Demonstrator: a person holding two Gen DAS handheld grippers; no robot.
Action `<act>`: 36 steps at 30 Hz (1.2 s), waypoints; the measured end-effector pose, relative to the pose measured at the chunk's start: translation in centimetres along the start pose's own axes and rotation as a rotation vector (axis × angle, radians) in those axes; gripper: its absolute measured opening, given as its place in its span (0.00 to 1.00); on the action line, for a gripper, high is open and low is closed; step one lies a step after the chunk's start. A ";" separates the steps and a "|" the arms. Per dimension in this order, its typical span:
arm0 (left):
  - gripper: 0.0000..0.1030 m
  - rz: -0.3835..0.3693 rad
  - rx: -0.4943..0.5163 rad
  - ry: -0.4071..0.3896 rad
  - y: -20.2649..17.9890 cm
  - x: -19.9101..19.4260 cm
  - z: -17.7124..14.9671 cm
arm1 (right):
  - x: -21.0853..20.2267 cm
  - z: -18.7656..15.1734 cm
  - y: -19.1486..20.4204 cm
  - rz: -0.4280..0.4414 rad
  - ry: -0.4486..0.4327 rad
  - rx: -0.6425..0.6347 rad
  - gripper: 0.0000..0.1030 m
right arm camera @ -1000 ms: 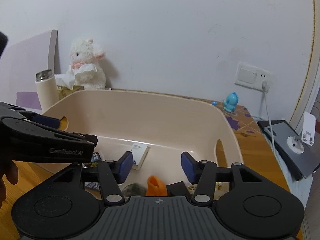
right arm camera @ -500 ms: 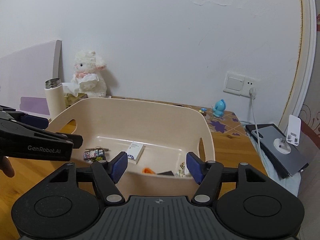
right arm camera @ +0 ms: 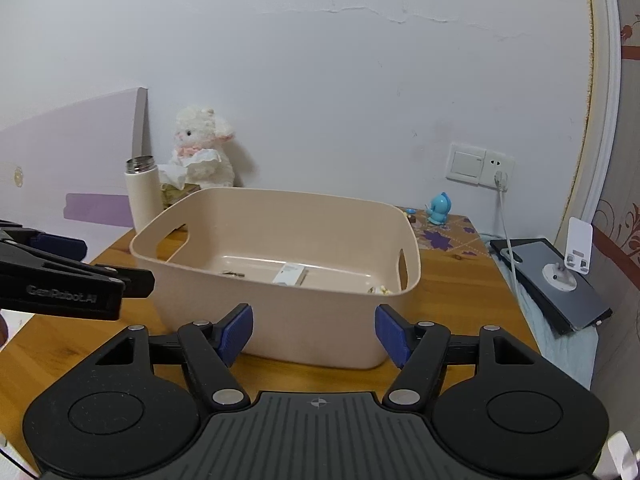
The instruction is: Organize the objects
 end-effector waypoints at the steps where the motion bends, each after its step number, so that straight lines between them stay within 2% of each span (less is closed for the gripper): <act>1: 0.88 0.007 0.000 -0.007 0.0 -0.7 -0.3 | -0.3 -0.3 0.1 0.003 0.002 -0.002 0.69; 12: 0.93 -0.013 -0.041 0.024 0.1 -4.1 -3.0 | -4.1 -2.6 0.4 0.041 0.002 0.025 0.72; 20: 0.94 -0.015 -0.029 0.051 0.1 -5.8 -4.7 | -6.4 -4.2 -0.2 0.028 0.008 0.022 0.73; 36: 0.95 -0.049 -0.022 0.056 -0.1 -9.8 -5.5 | -8.5 -4.6 -0.1 0.026 -0.008 0.012 0.74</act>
Point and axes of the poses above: each gripper's, at about its wrist camera, not at the fingertips, and x roughly the way its jaws point, y to its left, z to its top, the point moved 4 cm from there along x, roughly the way its jaws point, and after that the axes turned 8 degrees about x, right-handed, at the moved point
